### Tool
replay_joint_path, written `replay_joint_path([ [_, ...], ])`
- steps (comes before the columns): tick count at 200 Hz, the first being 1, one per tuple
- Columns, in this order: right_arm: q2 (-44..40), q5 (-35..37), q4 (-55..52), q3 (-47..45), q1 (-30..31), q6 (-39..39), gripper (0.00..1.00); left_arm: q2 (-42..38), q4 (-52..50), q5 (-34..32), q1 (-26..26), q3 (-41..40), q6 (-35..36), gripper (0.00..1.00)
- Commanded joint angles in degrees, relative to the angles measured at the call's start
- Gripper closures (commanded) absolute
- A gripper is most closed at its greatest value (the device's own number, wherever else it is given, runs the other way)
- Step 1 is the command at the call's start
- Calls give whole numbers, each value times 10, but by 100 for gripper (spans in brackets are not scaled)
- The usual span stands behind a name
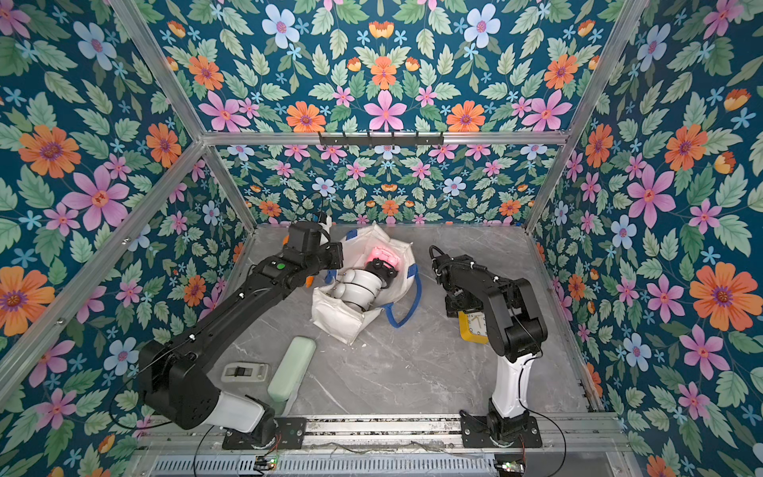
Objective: Take the alarm clock out of the canvas bag
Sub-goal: Place the alarm at the center of the board.
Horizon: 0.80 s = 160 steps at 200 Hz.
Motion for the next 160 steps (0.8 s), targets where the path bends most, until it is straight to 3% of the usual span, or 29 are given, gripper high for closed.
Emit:
replay_joint_path([
  [1, -5, -4, 1, -3, -3, 7, 14, 2, 15, 19, -1, 6, -5, 100],
  [106, -30, -50, 0, 6, -3, 9, 9, -1, -4, 11, -1, 23, 2, 100],
  [160, -120, -100, -7, 39, 2, -1, 9, 0, -18, 7, -1, 41, 9, 100],
])
